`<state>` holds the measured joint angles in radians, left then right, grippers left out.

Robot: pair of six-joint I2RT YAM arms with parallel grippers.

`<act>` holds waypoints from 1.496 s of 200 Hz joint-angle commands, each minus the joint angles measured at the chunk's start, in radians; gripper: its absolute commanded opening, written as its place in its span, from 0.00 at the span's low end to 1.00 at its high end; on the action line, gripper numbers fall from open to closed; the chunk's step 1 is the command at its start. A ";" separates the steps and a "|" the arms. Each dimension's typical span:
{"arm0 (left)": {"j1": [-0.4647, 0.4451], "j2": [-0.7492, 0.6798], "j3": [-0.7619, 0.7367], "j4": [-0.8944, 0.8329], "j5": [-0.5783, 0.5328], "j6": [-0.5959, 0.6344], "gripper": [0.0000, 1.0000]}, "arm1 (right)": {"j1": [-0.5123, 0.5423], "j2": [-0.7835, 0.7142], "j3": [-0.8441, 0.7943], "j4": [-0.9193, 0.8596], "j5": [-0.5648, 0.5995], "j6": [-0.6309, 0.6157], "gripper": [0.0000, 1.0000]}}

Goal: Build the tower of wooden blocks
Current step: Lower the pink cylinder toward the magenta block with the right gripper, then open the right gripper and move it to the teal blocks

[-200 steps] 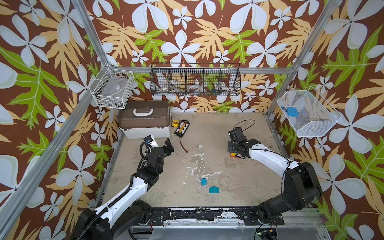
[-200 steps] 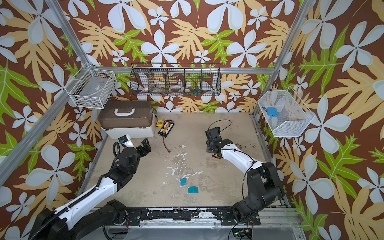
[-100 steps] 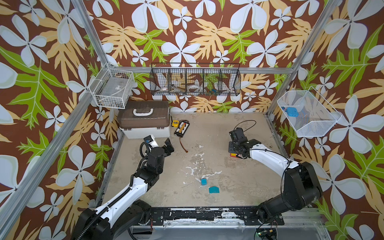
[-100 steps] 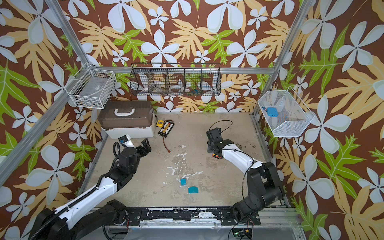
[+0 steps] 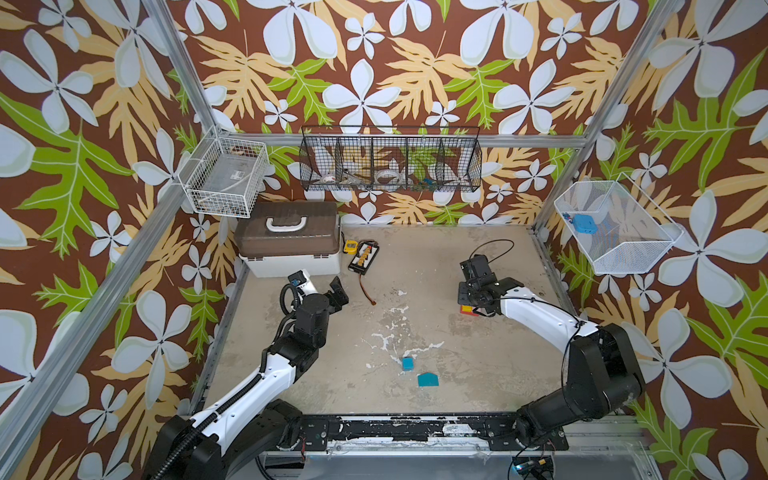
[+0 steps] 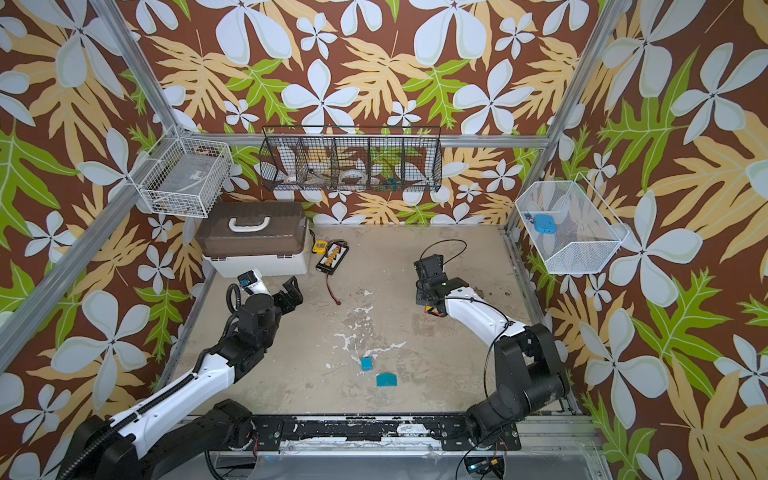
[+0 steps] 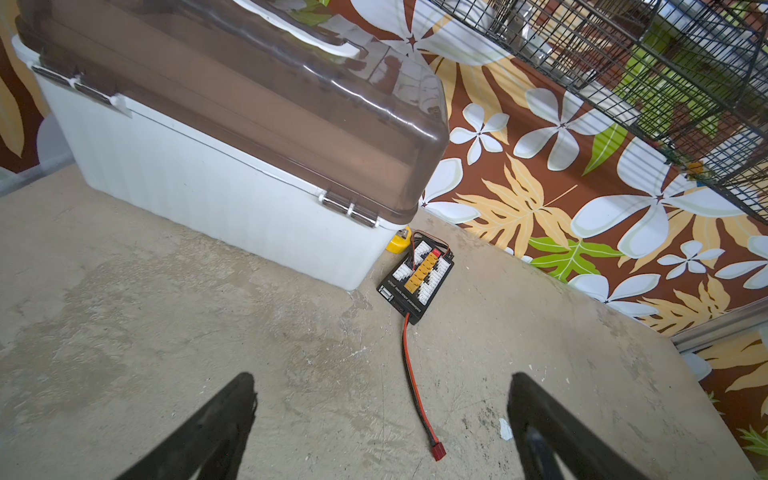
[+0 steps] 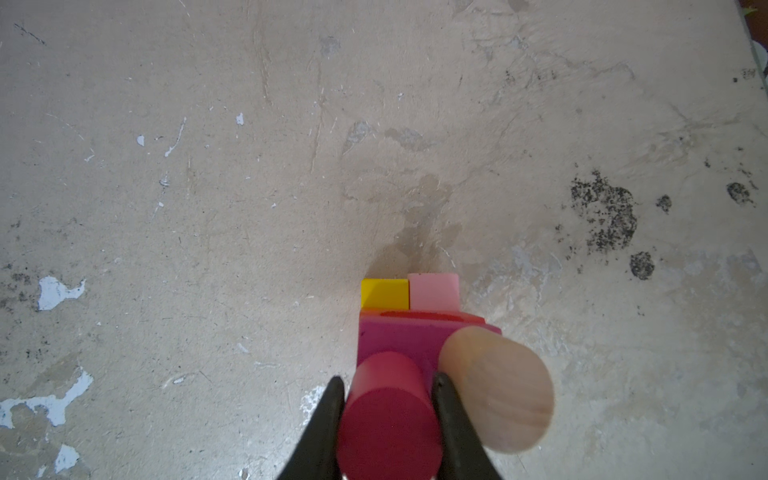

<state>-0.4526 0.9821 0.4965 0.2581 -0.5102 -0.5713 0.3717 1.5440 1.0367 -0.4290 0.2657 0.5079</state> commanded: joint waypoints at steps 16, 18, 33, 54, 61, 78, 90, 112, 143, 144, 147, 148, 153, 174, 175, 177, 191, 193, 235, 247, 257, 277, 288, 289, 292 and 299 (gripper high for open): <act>0.002 0.001 0.008 0.011 0.004 0.002 0.96 | -0.003 0.010 0.012 0.014 0.000 0.000 0.24; 0.002 0.001 0.008 0.011 0.004 0.001 0.96 | -0.003 0.010 0.013 0.015 0.000 0.000 0.24; 0.002 0.001 0.008 0.011 0.004 0.002 0.96 | -0.003 0.015 0.014 0.015 0.000 -0.001 0.24; 0.002 0.000 0.008 0.011 0.006 0.000 0.96 | -0.004 0.022 0.017 0.015 0.000 0.000 0.25; 0.002 0.001 0.008 0.011 0.006 0.001 0.96 | -0.005 0.025 0.017 0.015 0.001 0.000 0.26; 0.002 0.001 0.008 0.011 0.006 0.001 0.96 | -0.006 0.031 0.020 0.016 0.000 0.000 0.27; 0.002 0.002 0.010 0.011 0.006 0.001 0.96 | -0.005 0.033 0.021 0.015 0.001 0.000 0.27; 0.002 0.003 0.010 0.012 0.006 0.001 0.96 | -0.005 0.034 0.020 0.015 0.001 0.001 0.30; 0.002 0.004 0.009 0.012 0.006 -0.001 0.96 | -0.006 0.027 0.019 0.016 0.000 0.003 0.34; 0.002 0.003 0.009 0.013 0.006 0.000 0.96 | -0.006 0.027 0.019 0.015 -0.001 0.003 0.34; 0.002 0.003 0.009 0.013 0.006 0.000 0.96 | -0.005 0.026 0.019 0.015 0.000 0.003 0.34; 0.002 0.004 0.010 0.013 0.006 0.000 0.96 | -0.005 0.025 0.019 0.015 0.000 0.003 0.34; 0.002 0.004 0.010 0.011 0.006 0.000 0.96 | -0.005 0.026 0.018 0.015 0.000 0.002 0.34; 0.002 0.003 0.009 0.013 0.006 0.001 0.96 | -0.005 0.021 0.023 0.010 0.004 0.003 0.37; 0.002 0.003 0.009 0.012 0.006 0.001 0.96 | -0.005 0.020 0.023 0.010 0.004 0.003 0.37; 0.002 0.003 0.010 0.013 0.006 0.000 0.96 | -0.006 0.019 0.023 0.009 0.004 0.003 0.37; 0.002 0.004 0.010 0.012 0.006 0.000 0.96 | -0.005 0.013 0.025 0.009 0.004 0.004 0.38; 0.002 0.004 0.010 0.013 0.006 0.000 0.96 | -0.005 0.013 0.025 0.009 0.003 0.004 0.38; 0.002 0.005 0.010 0.013 0.006 0.001 0.95 | -0.006 -0.004 0.022 0.007 0.005 0.007 0.38; 0.002 0.005 0.009 0.012 0.006 0.000 0.95 | -0.006 -0.011 0.022 0.006 0.002 0.010 0.39; 0.002 0.005 0.009 0.013 0.006 0.001 0.95 | -0.005 -0.020 0.018 0.007 -0.003 0.012 0.39; 0.001 0.004 0.010 0.012 0.006 0.000 0.95 | -0.006 -0.049 0.010 0.009 -0.025 0.014 0.39; 0.002 0.007 0.009 0.013 0.006 0.000 0.95 | -0.006 -0.073 0.004 0.007 -0.040 0.014 0.39; 0.002 0.007 0.010 0.013 0.006 0.000 0.95 | -0.005 -0.076 0.004 0.008 -0.042 0.014 0.39; 0.002 0.006 0.010 0.013 0.006 0.000 0.96 | -0.005 -0.083 0.003 0.008 -0.046 0.014 0.39; 0.002 0.007 0.010 0.013 0.004 0.000 0.95 | -0.006 -0.103 0.001 0.004 -0.059 0.013 0.42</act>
<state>-0.4526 0.9863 0.4973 0.2581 -0.5026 -0.5713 0.3660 1.4822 1.0443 -0.4156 0.2417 0.5167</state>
